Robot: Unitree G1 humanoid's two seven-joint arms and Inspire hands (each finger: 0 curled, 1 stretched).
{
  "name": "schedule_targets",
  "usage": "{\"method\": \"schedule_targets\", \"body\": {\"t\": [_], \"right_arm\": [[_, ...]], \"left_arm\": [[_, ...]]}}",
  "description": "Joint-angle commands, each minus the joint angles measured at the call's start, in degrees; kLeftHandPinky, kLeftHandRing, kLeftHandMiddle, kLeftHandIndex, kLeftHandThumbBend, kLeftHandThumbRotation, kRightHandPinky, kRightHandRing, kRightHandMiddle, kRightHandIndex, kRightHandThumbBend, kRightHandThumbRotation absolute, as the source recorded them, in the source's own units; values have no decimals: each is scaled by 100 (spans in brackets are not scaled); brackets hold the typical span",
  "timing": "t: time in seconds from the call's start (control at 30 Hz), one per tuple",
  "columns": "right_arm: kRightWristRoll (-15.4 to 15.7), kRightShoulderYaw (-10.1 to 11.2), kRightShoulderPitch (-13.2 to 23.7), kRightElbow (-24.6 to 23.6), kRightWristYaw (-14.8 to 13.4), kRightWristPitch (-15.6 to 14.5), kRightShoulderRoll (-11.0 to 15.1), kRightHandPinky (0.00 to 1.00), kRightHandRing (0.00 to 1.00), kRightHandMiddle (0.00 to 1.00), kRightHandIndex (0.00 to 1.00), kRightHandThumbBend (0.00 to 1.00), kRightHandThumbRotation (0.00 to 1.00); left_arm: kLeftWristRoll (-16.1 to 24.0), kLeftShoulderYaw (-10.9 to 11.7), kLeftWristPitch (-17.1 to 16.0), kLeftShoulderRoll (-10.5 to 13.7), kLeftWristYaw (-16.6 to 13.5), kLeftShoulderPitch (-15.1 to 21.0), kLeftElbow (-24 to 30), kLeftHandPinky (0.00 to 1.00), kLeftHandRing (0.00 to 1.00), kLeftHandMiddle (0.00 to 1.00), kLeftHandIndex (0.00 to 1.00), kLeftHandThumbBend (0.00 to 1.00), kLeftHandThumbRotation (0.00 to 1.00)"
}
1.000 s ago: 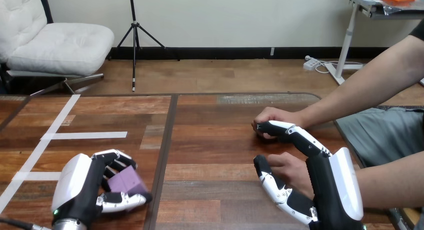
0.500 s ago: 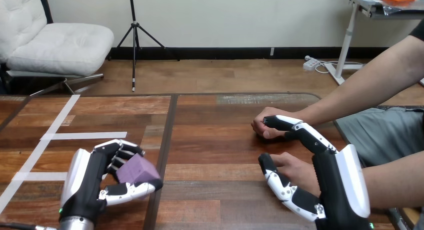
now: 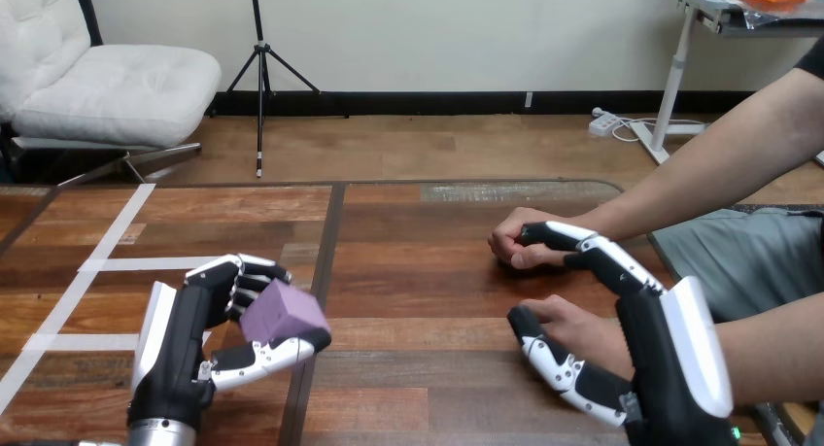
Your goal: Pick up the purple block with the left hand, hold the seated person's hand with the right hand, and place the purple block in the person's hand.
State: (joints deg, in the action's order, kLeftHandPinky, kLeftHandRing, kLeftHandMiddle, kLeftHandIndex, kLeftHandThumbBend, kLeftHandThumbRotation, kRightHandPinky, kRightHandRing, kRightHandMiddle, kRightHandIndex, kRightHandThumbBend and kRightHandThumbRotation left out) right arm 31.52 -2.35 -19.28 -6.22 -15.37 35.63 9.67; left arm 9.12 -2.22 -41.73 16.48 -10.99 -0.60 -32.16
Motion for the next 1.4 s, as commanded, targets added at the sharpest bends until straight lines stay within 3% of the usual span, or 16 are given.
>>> {"method": "schedule_targets", "body": {"t": [0.0,0.3,0.73,1.0,1.37], "right_arm": [[-35,165,232,-505,132,-208,123,71,78,79,76,52,8],[56,376,173,-1026,668,-909,367,73,81,83,81,59,11],[754,693,191,-1712,1611,-1981,999,79,84,86,84,70,3],[972,792,347,-1811,2141,-2479,1383,79,82,83,81,80,0],[1471,764,609,-1833,2957,-3165,1931,79,81,82,80,83,2]], "left_arm": [[-185,158,-333,-176,32,170,213,33,41,47,46,74,0],[-274,185,-482,-418,132,128,335,33,41,47,46,74,0],[-282,246,-478,-596,237,114,365,33,39,46,46,74,0],[-249,272,-483,-637,278,102,372,33,39,45,46,73,0],[-209,307,-485,-645,284,83,361,32,39,45,46,73,0]]}}
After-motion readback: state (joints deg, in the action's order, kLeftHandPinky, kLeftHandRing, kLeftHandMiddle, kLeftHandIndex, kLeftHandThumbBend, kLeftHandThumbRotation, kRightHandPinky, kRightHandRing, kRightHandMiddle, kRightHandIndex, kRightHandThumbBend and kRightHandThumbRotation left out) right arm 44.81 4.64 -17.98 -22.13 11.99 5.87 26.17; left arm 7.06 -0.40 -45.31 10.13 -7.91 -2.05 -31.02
